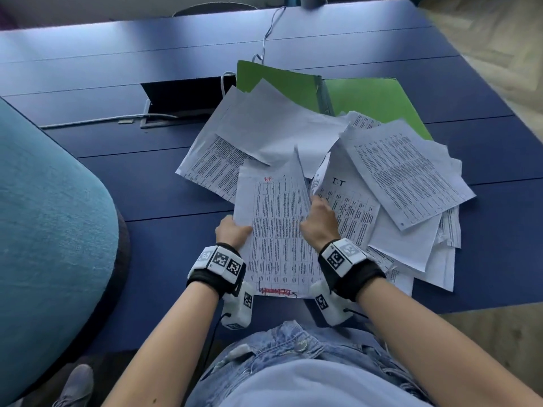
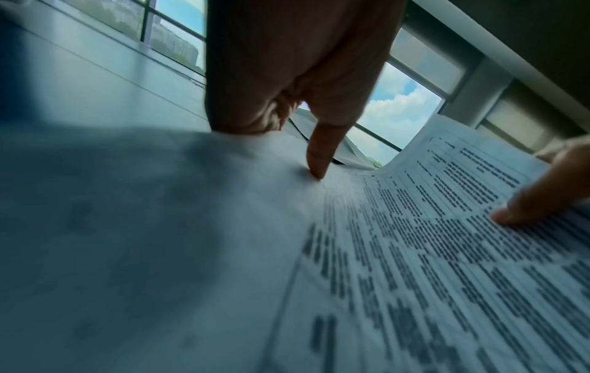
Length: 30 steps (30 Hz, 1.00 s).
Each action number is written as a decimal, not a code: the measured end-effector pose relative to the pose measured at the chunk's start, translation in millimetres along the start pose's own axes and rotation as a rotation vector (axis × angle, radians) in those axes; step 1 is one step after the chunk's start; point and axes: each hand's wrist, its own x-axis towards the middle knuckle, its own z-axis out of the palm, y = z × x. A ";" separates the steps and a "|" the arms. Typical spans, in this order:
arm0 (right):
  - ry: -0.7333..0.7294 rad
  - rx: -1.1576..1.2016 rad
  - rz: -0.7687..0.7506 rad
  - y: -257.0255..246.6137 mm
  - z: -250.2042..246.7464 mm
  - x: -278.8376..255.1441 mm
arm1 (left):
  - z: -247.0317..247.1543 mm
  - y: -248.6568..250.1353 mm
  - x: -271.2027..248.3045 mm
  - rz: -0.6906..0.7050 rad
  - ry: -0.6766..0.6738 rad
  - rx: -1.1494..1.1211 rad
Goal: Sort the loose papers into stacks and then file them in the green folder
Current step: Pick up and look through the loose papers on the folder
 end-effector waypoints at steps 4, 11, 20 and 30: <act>-0.061 0.098 -0.202 17.8 -14.7 -6.1 | 3.5 -2.1 2.4 -0.006 0.025 -0.056; -0.041 0.219 -0.484 33.7 -45.0 -19.9 | 5.4 -0.5 15.1 0.053 -0.043 -0.425; 0.061 0.336 -0.146 55.7 -5.4 -4.4 | 15.0 -4.9 -0.1 0.201 0.159 -0.450; 0.024 0.427 0.002 74.0 8.5 11.9 | -24.0 16.8 19.1 0.281 0.094 -0.527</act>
